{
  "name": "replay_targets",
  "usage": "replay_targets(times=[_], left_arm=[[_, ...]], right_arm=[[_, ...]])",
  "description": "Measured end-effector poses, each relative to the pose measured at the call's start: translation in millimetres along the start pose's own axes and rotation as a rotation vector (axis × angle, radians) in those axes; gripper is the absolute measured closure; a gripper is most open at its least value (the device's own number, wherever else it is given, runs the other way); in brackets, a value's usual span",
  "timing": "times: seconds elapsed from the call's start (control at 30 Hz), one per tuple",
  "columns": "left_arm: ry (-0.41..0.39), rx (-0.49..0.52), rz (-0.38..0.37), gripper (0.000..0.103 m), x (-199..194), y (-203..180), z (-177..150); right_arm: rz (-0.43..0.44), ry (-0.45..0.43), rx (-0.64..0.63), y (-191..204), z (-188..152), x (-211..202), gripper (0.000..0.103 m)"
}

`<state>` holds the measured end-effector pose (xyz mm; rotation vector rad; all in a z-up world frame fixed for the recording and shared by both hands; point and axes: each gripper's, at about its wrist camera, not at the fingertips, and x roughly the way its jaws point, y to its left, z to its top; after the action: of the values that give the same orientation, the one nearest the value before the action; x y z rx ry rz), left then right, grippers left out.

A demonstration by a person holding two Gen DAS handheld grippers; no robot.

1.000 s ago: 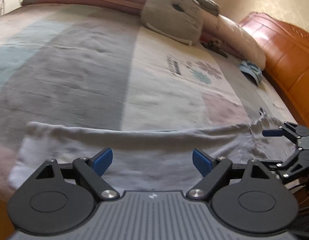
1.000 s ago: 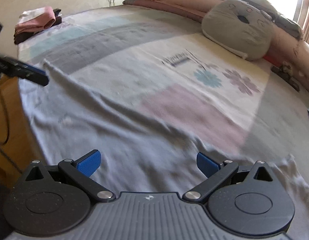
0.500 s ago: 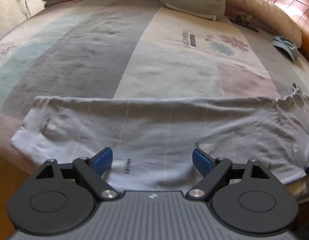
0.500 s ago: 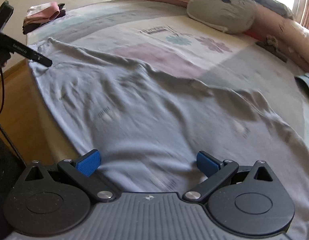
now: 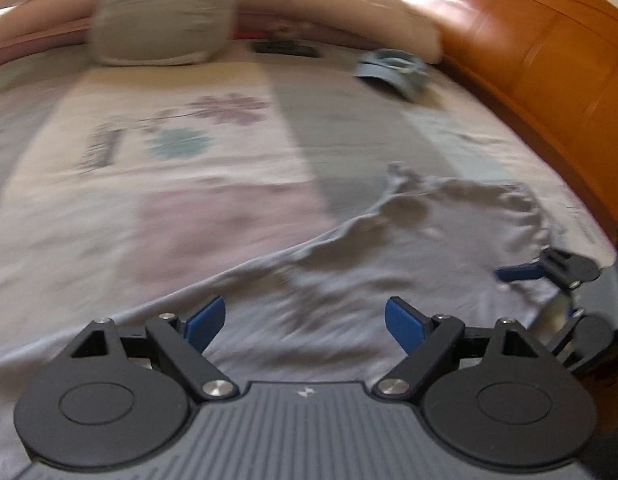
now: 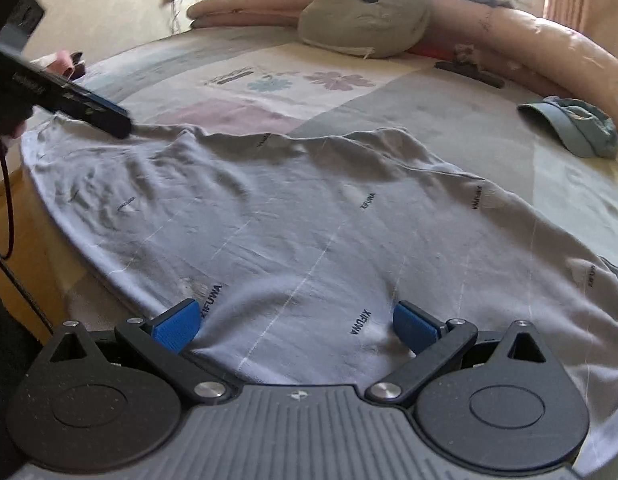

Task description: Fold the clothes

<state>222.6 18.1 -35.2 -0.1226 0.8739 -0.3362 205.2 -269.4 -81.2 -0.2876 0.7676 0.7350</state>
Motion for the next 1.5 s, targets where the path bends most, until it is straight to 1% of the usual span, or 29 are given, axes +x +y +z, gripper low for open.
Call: replay_targets(times=[0.07, 0.1, 0.2, 0.27, 0.37, 0.5, 0.57, 0.67, 0.7, 0.73, 0.83, 0.87, 0.9, 0.93, 0.97, 1.03, 1.13, 1.27, 1.37, 1.47, 1.5], left_arm=[[0.022, -0.011, -0.056, 0.016, 18.5, -6.1, 6.5], [0.042, -0.025, -0.071, 0.016, 28.4, -6.4, 8.8], [0.035, -0.045, -0.008, 0.017, 50.0, 2.3, 11.3], [0.021, -0.074, -0.003, 0.017, 52.4, 5.5, 16.9], [-0.002, -0.059, 0.000, 0.017, 41.4, -4.4, 23.6], [0.003, -0.019, -0.102, 0.016, 36.7, -22.4, 23.5], [0.036, -0.019, -0.116, 0.016, 47.1, -26.1, 20.1], [0.058, -0.023, -0.083, 0.017, 55.4, -26.6, 18.8], [0.065, -0.024, -0.071, 0.017, 57.9, -26.6, 18.5], [0.071, -0.026, -0.058, 0.016, 60.4, -26.6, 18.2], [0.070, 0.018, -0.065, 0.016, 57.4, -33.3, 21.2], [0.069, 0.031, -0.059, 0.016, 55.7, -34.9, 20.8], [0.067, 0.044, -0.049, 0.016, 53.7, -36.2, 20.1], [0.066, 0.057, -0.039, 0.016, 51.7, -37.5, 19.3], [0.064, 0.070, -0.029, 0.016, 49.7, -38.8, 18.6], [0.065, 0.099, -0.004, 0.016, 43.7, -39.2, 15.3], [0.074, 0.149, 0.048, 0.016, 29.4, -34.4, 5.8], [0.095, 0.205, 0.140, 0.016, 8.8, -24.2, -7.9], [0.109, 0.209, 0.205, 0.016, -5.7, -13.4, -18.9], [0.131, 0.208, 0.272, 0.016, -13.4, -5.1, -32.6], [0.138, 0.203, 0.286, 0.016, -15.3, -2.8, -37.7]], right_arm=[[-0.013, -0.012, 0.011, 0.9, 0.1, 0.6, 0.000], [-0.016, -0.018, 0.018, 0.5, -0.1, 0.2, 0.000], [-0.018, -0.033, 0.020, -0.9, -3.0, -1.1, 0.000], [-0.021, -0.038, 0.021, -0.4, -3.4, -0.6, 0.000], [-0.020, -0.043, 0.026, -0.7, -4.4, -0.7, 0.000], [-0.018, -0.049, 0.030, -0.9, -4.4, -1.3, 0.000], [-0.014, -0.047, 0.033, -1.6, -2.8, -2.0, 0.000], [-0.001, -0.039, 0.052, -7.7, 2.4, -7.4, 0.000], [-0.012, -0.043, 0.062, -12.0, 3.9, -11.8, 0.000], [-0.036, -0.056, 0.073, -17.9, 4.2, -17.2, 0.000], [-0.134, -0.066, 0.134, -41.8, -4.7, -27.6, 0.000], [-0.169, -0.058, 0.160, -50.7, -9.6, -29.4, 0.000], [-0.198, -0.018, 0.186, -59.9, -17.5, -27.4, 0.000], [-0.207, 0.002, 0.192, -65.6, -25.4, -26.6, 0.000], [-0.197, -0.027, 0.175, -66.9, -32.9, -30.6, 0.000], [-0.192, -0.023, 0.139, -64.6, -40.3, -36.0, 0.000], [-0.197, -0.014, 0.144, -64.9, -42.5, -39.4, 0.000], [-0.184, 0.015, 0.141, -59.7, -27.4, -41.8, 0.000], [-0.133, -0.063, 0.106, -47.5, -10.2, -41.7, 0.000], [-0.085, -0.091, 0.055, -30.4, 2.8, -27.4, 0.000], [-0.071, -0.085, 0.040, -25.4, 4.9, -20.4, 0.000]])
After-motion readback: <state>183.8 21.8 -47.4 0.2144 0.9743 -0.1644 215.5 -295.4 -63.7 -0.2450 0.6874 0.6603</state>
